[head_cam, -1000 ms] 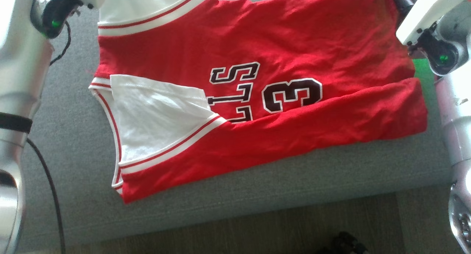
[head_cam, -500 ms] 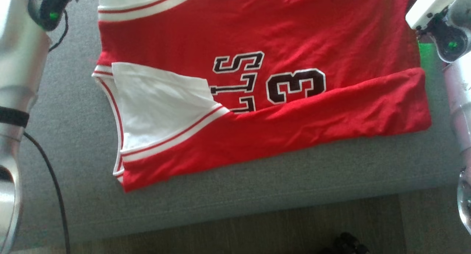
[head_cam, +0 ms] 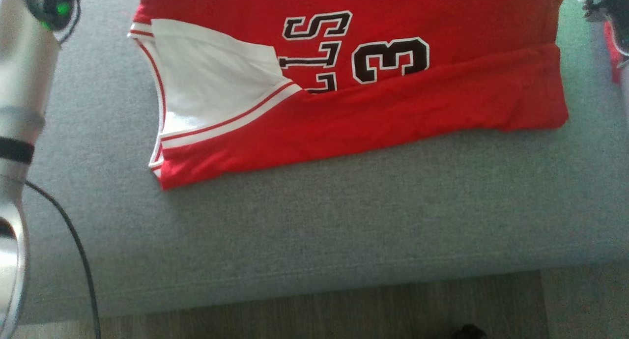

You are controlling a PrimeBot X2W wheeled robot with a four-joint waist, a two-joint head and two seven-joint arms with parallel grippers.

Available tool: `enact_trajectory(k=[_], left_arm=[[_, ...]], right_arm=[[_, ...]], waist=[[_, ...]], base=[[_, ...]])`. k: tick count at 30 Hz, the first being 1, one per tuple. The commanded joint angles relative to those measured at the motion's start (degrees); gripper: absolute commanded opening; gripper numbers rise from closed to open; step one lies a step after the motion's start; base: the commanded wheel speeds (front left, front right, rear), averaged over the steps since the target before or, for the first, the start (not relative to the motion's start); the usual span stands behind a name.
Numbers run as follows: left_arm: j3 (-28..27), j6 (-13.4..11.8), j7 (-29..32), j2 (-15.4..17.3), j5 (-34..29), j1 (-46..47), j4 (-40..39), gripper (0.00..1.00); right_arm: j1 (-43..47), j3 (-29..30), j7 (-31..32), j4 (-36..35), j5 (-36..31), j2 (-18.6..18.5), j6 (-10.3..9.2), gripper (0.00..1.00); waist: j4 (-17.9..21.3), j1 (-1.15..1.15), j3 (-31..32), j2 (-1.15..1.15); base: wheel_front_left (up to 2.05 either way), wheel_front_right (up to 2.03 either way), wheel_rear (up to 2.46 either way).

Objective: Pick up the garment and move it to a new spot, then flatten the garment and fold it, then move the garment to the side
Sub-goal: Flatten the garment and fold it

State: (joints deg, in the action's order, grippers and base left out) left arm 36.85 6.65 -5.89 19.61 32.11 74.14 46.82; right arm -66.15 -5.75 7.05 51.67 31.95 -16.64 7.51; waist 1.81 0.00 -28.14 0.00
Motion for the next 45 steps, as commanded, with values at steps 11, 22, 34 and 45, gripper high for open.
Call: enact_trajectory(k=[11,22,34,45], left_arm=[[1.36,0.72,-2.92,6.90,2.98,-8.79,-10.86,0.00],[-0.12,-4.02,2.05,15.16,7.05,-22.33,-30.37,0.00],[-1.33,-16.18,5.21,23.08,8.69,-40.71,-53.91,0.00],[-0.08,-20.27,2.20,20.51,11.70,-50.96,-56.35,0.00]], right_arm=[[9.83,-3.53,4.12,-7.93,3.67,-5.14,-0.02,0.00],[16.61,-1.32,6.45,-12.11,4.21,-7.63,-0.02,0.00],[26.90,2.79,10.81,-20.39,3.70,-9.32,-0.02,0.00],[34.95,6.56,15.32,-27.87,0.25,-6.39,-0.02,0.00]], waist=[[-1.37,0.00,3.47,0.00],[-2.23,0.00,3.57,0.00],[-3.44,0.00,5.31,0.00],[-3.42,0.00,4.93,0.00]], base=[[0.00,0.00,0.00],[0.00,0.00,0.00],[0.00,0.00,0.00],[0.00,0.00,0.00]])
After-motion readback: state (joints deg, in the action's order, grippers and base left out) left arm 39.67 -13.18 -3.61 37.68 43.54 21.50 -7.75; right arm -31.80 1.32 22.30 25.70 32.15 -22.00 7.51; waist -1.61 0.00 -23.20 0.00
